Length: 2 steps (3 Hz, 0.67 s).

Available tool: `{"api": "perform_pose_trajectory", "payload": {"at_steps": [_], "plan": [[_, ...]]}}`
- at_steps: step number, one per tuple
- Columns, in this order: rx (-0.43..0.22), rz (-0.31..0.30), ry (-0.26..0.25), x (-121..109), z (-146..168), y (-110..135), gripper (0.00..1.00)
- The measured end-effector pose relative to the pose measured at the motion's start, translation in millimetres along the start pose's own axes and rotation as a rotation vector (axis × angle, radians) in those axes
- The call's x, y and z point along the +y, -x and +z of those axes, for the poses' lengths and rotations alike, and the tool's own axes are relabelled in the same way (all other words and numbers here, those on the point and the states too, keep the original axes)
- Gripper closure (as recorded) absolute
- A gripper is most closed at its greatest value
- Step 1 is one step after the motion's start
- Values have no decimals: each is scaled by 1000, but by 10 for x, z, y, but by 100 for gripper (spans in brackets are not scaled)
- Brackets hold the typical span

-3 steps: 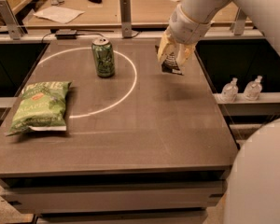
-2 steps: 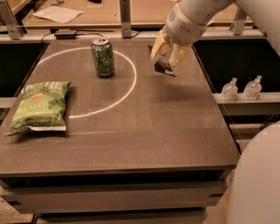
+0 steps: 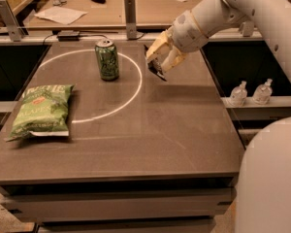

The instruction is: Move rxbar chocolate near green can

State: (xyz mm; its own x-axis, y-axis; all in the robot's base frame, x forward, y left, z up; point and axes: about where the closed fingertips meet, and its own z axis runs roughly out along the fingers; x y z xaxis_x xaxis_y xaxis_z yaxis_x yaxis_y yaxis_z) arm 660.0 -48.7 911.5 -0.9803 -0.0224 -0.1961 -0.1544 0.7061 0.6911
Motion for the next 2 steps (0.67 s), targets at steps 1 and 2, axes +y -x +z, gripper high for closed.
{"api": "perform_pose_trajectory", "payload": {"at_steps": [1,2], "plan": [[17,24,148,128,118,105,100],[42,57,209,255,497,258,100]]}}
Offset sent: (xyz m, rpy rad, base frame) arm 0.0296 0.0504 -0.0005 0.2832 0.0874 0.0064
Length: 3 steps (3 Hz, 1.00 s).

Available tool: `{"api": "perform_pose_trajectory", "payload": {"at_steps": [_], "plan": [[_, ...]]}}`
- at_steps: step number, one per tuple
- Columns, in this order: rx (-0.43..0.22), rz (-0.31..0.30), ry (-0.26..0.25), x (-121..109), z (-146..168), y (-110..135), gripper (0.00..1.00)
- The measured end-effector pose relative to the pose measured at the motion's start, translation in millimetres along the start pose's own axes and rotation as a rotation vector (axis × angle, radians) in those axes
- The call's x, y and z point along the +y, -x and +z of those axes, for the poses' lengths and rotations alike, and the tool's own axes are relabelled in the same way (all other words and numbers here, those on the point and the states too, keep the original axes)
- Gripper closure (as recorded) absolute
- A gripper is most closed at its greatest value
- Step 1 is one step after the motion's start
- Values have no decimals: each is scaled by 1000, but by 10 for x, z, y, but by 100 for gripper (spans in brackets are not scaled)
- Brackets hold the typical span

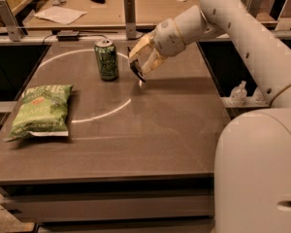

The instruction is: Move rxbar chocolate near green can

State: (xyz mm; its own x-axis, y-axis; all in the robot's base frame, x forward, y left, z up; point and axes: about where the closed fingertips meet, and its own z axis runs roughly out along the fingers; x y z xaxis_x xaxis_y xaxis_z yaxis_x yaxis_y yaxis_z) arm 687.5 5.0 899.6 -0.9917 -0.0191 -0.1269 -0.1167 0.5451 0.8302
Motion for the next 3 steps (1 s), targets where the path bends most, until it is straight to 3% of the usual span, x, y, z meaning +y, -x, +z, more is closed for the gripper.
{"api": "perform_pose_trajectory", "payload": {"at_steps": [1,3], "plan": [[3,0,0,1,32,7,100],[-61,146,62,-163,127,-37,100]]}}
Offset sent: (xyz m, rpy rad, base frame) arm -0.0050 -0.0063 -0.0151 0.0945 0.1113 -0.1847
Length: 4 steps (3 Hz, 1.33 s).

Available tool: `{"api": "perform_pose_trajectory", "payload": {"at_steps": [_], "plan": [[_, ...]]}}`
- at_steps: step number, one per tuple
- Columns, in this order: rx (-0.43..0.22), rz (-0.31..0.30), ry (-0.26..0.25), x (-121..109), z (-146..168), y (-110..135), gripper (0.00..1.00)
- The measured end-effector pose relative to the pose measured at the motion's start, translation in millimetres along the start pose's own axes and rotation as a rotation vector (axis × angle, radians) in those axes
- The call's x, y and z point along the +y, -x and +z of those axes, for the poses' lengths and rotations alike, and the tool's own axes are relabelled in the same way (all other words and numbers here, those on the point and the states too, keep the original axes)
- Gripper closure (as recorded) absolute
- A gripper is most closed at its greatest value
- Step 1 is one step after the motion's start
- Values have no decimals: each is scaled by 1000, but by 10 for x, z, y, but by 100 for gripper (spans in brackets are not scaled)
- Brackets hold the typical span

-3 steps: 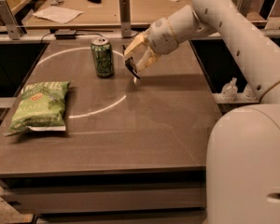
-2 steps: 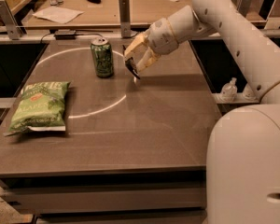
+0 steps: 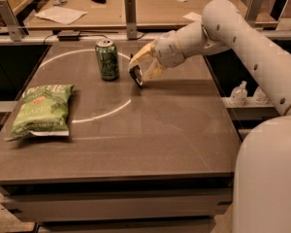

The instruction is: Move rxbar chocolate near green can

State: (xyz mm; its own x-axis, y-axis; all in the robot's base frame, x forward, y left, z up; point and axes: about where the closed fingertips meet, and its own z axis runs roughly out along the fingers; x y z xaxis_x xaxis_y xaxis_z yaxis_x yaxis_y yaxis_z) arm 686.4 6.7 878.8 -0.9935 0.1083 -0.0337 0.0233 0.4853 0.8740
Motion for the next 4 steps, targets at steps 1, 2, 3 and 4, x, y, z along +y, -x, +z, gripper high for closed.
{"api": "perform_pose_trajectory", "payload": {"at_steps": [1,2,3,4], "plan": [[-21,39,9,-72,68,21,100],[-53,86,33,-81,136,56,100],[-72,126,70,-5,253,97,100],[-27,187,79,13,400,141,82]]}}
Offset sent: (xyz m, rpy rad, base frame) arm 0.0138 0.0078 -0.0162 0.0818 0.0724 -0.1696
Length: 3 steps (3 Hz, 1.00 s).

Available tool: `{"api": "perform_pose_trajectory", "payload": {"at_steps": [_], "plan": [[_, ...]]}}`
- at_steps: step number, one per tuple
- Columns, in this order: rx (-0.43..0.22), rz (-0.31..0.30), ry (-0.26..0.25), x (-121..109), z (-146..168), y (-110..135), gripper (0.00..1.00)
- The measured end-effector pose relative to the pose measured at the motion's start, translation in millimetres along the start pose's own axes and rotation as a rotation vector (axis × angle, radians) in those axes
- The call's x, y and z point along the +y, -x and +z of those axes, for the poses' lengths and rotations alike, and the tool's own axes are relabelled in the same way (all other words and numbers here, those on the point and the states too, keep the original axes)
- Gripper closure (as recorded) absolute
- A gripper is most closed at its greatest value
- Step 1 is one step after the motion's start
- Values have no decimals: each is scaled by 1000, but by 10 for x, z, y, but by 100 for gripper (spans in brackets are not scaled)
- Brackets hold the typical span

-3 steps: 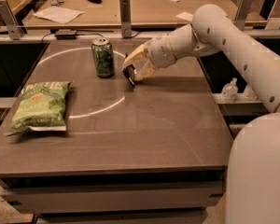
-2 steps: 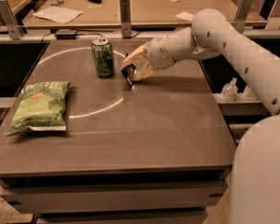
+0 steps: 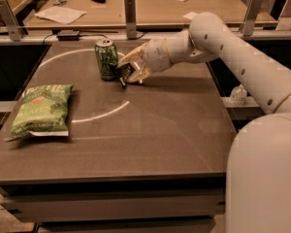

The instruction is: Move rxbar chocolate near green can

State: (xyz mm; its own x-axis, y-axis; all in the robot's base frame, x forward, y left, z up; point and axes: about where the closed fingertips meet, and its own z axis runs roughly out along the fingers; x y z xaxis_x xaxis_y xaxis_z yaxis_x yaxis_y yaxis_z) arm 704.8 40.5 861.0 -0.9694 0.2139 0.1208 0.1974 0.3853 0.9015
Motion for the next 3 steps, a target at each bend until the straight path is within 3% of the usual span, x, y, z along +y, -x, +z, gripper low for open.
{"api": "perform_pose_trajectory", "payload": {"at_steps": [1,3], "plan": [[61,45,-34,2,73,-34,60],[89,97,-53,-1,58,-19,14]]}}
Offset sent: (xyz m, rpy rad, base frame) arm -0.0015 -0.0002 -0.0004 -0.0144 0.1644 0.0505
